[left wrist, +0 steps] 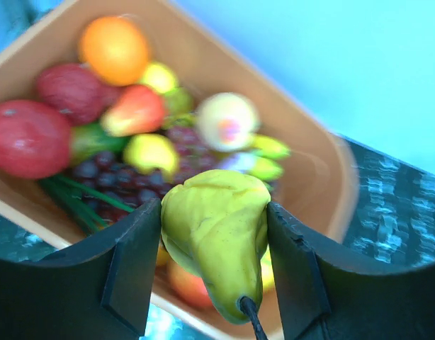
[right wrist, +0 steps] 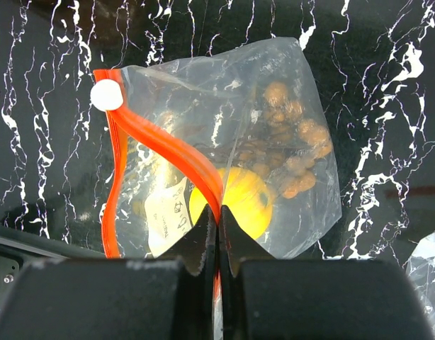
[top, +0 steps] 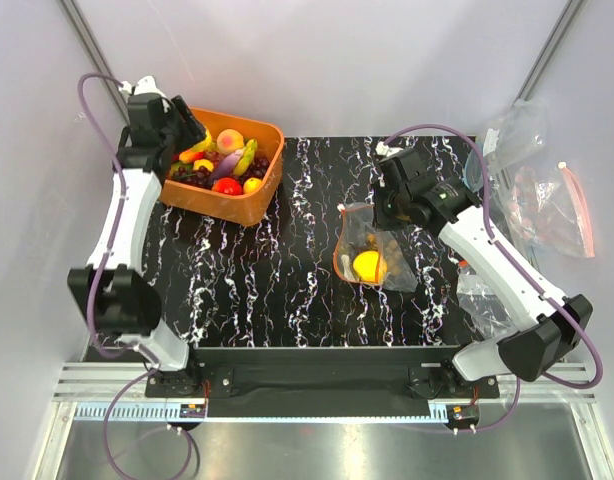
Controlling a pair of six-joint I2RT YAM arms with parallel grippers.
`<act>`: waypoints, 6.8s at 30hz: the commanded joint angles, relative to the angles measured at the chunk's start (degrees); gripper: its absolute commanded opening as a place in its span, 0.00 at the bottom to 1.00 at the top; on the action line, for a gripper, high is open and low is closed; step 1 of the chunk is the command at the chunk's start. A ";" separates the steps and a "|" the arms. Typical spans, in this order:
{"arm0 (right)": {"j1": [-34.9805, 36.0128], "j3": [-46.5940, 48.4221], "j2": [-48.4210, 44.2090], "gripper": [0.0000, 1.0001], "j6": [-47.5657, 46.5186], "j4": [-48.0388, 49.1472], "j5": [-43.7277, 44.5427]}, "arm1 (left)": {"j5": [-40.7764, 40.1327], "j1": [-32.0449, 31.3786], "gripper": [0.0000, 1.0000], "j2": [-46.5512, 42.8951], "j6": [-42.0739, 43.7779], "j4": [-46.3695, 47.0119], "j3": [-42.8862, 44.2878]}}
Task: Place the food in the zip-top bag and seal the zipper
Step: Pick up the fake fruit from the bin, then place the fake fruit in the zipper food storage bag, then adjust the zipper food storage bag at the center of the board.
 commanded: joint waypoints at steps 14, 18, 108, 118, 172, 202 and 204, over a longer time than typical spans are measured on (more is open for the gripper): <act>-0.10 1.13 -3.49 0.00 0.28 1.06 0.77 | 14.20 -27.26 0.47 -20.58 -10.51 16.32 -17.90; -0.01 2.62 -2.79 0.00 0.37 0.44 0.51 | 11.48 -33.32 0.47 -23.06 -9.90 17.91 -21.42; -1.59 -4.43 -5.07 0.00 0.46 1.15 6.83 | 6.37 -51.36 0.00 -11.02 -2.87 -2.22 -11.31; -1.86 14.58 -5.60 0.00 0.11 -7.56 5.43 | 11.12 -47.75 0.00 -6.37 -3.40 -1.86 -16.07; 1.92 -5.99 -3.94 0.50 4.06 2.55 -10.57 | 7.52 -44.59 0.00 -6.45 -3.65 1.56 -17.47; 2.71 -1.60 -4.19 0.13 3.71 -4.92 2.43 | 12.08 -44.59 0.00 1.10 -2.16 2.35 -12.11; 2.71 -1.51 -5.42 0.15 3.88 -5.97 2.96 | 13.40 -44.59 0.00 2.68 -2.34 2.35 -10.44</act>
